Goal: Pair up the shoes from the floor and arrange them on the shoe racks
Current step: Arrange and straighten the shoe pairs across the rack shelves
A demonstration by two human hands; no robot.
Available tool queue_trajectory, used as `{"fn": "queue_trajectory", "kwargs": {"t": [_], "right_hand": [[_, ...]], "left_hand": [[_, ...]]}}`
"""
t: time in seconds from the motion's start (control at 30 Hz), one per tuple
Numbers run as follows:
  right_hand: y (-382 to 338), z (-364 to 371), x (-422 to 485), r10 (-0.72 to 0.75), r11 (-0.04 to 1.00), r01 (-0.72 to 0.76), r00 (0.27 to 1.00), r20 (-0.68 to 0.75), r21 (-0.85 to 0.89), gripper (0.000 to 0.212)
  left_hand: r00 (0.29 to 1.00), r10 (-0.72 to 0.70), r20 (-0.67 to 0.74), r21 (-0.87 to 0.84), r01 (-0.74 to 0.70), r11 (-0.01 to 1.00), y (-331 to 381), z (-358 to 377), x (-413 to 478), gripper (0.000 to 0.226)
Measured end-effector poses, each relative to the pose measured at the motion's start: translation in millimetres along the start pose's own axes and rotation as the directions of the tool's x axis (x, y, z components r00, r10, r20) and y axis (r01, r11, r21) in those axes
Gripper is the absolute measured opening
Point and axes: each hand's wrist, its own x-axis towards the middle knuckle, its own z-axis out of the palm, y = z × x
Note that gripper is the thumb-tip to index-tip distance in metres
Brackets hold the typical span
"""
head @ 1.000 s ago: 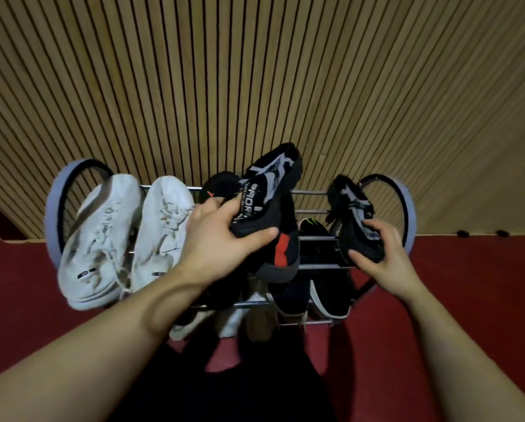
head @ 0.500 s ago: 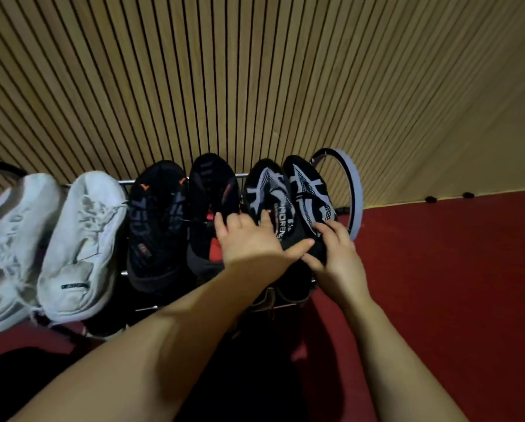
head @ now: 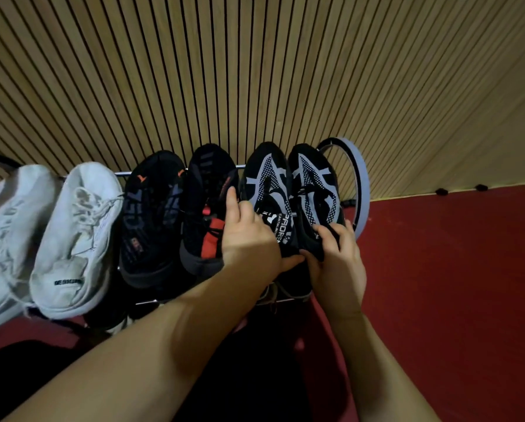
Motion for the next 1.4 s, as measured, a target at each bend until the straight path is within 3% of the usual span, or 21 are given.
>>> {"fn": "queue_trajectory", "kwargs": {"t": [0.1, 0.23, 0.33, 0.5, 0.63, 0.87, 1.17, 1.23, 1.3, 1.4], "right_hand": [[8.7, -0.4, -3.7, -0.007, 0.998, 0.006, 1.0, 0.028, 0.057, 0.053], [12.0, -3.4, -3.9, 0.027, 0.995, -0.035, 0.996, 0.089, 0.094, 0.052], [7.2, 0.0, -6.0, 0.057, 0.992, -0.061, 0.998, 0.037, 0.107, 0.049], [-7.6, 9.3, -25.1, 0.091, 0.988, -0.075, 0.989, -0.118, 0.133, 0.035], [5.6, 3.9, -26.8, 0.039, 0.983, -0.028, 0.998, -0.057, 0.181, 0.037], [6.6, 1.0, 2.1, -0.043, 0.999, 0.043, 0.996, 0.079, 0.004, 0.045], [-28.7, -1.1, 12.0, 0.19, 0.948, -0.146, 0.972, 0.136, -0.282, 0.056], [-33.1, -11.0, 23.2, 0.277, 0.931, -0.172, 0.909, 0.313, -0.323, 0.062], [-36.4, -26.3, 41.9, 0.385, 0.908, -0.224, 0.777, 0.498, -0.353, 0.061], [-48.5, -49.4, 68.7, 0.371, 0.863, -0.015, 0.697, 0.613, -0.505, 0.051]], "left_hand": [[1.0, 0.006, -0.022, 0.022, -0.006, 1.0, -7.1, -4.0, 0.9, 0.112], [0.973, 0.225, -0.04, -0.152, -0.229, 0.961, -26.5, 6.4, 10.2, 0.121], [0.94, 0.339, 0.037, -0.147, -0.33, 0.932, -29.3, 12.6, 24.6, 0.127], [0.966, 0.241, 0.094, -0.072, -0.234, 0.969, -12.7, 18.2, 28.8, 0.118], [0.965, 0.234, 0.117, -0.021, -0.233, 0.972, -13.2, 10.1, 37.3, 0.118], [0.98, 0.155, 0.121, -0.276, -0.117, 0.954, -17.3, 16.9, 34.3, 0.115], [0.971, 0.179, 0.156, -0.262, -0.134, 0.956, -14.0, 16.5, 32.4, 0.107], [0.97, 0.182, 0.162, -0.27, -0.134, 0.954, -14.6, 15.9, 32.6, 0.108], [0.963, 0.206, 0.174, -0.275, -0.153, 0.949, -17.6, 14.9, 32.6, 0.11], [0.944, 0.252, 0.215, -0.242, -0.199, 0.95, -23.2, 13.1, 31.6, 0.109]]}}
